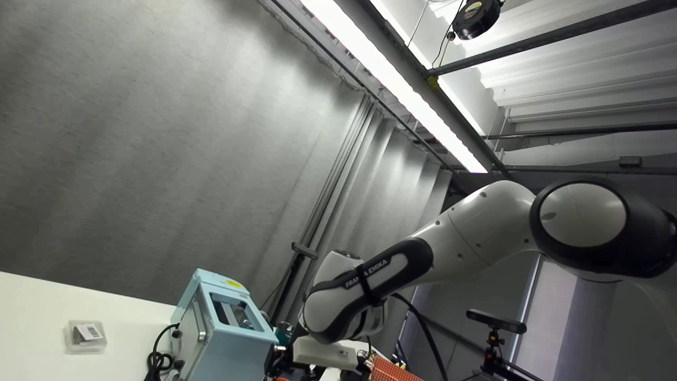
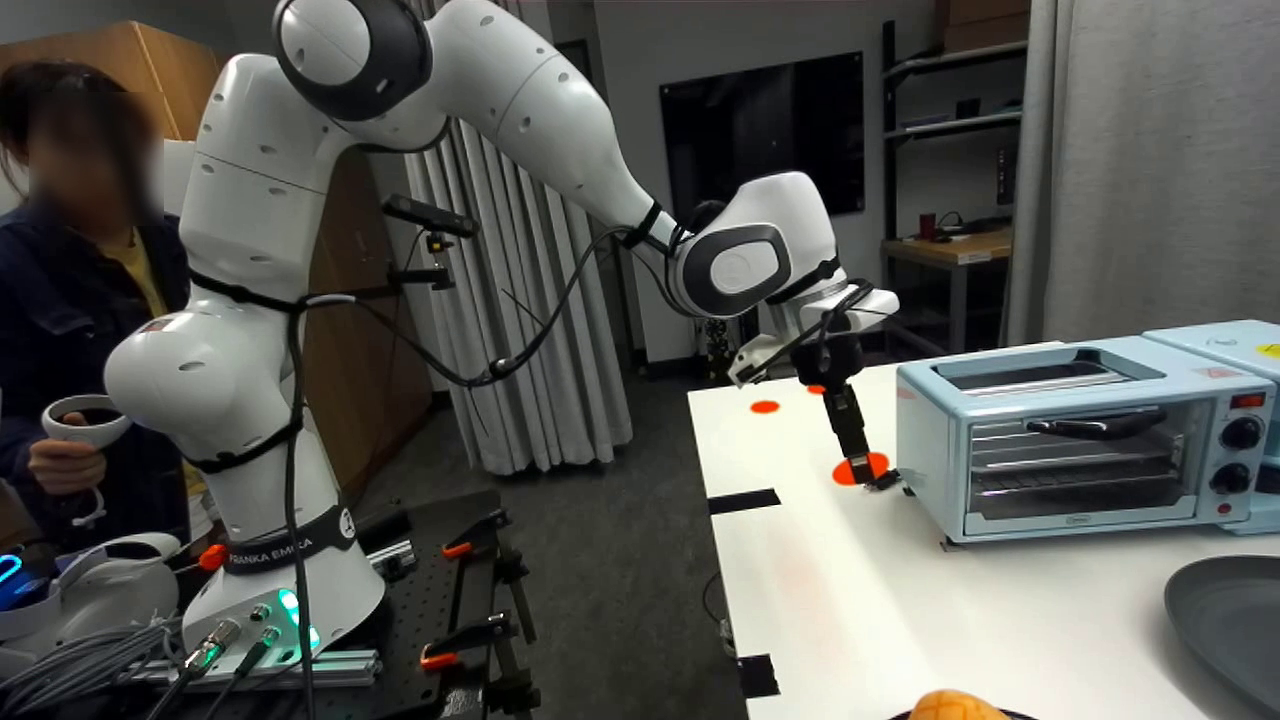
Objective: Move the orange disc to the right
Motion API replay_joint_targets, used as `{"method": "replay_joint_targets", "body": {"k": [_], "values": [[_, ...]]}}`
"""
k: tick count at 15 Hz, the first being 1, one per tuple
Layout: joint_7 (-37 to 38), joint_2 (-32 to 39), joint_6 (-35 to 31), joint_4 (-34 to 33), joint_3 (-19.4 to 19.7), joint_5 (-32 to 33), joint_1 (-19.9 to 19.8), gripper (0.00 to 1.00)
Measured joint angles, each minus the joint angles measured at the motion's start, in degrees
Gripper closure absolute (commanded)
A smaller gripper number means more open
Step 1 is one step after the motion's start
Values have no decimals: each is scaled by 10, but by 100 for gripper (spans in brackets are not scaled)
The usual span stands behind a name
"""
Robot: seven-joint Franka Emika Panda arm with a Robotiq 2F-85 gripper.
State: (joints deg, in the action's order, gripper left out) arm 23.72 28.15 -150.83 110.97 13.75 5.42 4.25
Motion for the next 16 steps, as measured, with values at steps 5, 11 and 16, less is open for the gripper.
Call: {"method": "replay_joint_targets", "body": {"k": [5,11,16], "values": [[36,-16,-7,14,11,11,3,51],[60,-24,-54,40,13,12,18,26],[66,-27,-60,47,18,12,25,26]]}}
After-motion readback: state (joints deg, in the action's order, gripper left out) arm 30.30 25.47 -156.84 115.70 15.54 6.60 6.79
